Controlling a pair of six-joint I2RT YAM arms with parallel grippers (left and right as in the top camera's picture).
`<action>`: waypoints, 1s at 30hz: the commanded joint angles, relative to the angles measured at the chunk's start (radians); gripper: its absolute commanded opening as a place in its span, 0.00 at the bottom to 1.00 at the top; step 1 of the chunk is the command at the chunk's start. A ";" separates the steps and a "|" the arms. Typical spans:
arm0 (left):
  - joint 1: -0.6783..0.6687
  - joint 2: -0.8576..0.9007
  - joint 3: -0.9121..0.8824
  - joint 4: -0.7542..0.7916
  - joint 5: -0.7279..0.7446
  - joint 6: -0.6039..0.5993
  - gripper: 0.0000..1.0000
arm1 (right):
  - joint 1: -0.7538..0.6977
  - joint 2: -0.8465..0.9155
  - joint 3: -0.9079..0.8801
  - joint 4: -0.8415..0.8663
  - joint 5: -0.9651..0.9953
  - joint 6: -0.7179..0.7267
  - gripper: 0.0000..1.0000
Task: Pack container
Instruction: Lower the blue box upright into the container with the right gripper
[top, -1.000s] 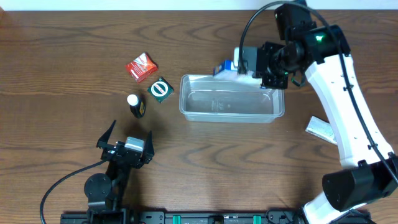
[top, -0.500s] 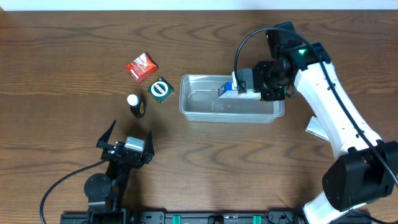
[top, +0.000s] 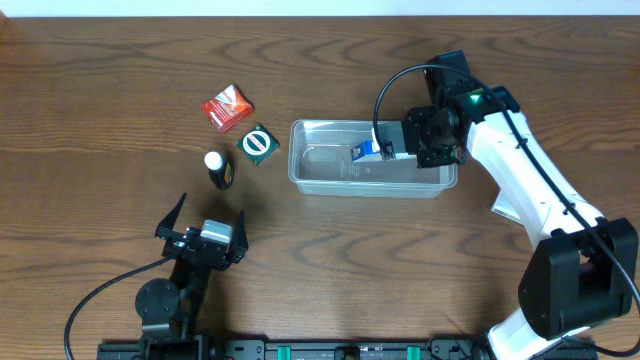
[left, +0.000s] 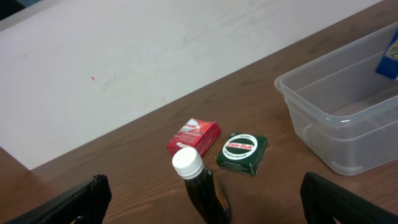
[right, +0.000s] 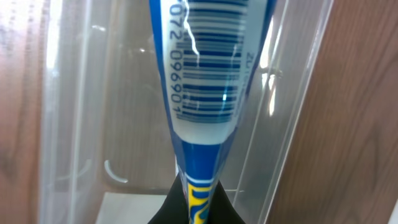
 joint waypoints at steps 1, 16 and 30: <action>0.005 -0.006 -0.030 -0.015 -0.008 -0.013 0.98 | 0.003 0.000 -0.022 0.030 -0.003 0.007 0.01; 0.005 -0.006 -0.030 -0.015 -0.008 -0.013 0.98 | -0.002 0.013 -0.030 0.035 0.080 0.091 0.02; 0.005 -0.006 -0.030 -0.015 -0.008 -0.013 0.98 | -0.002 0.084 -0.031 0.057 0.080 0.113 0.05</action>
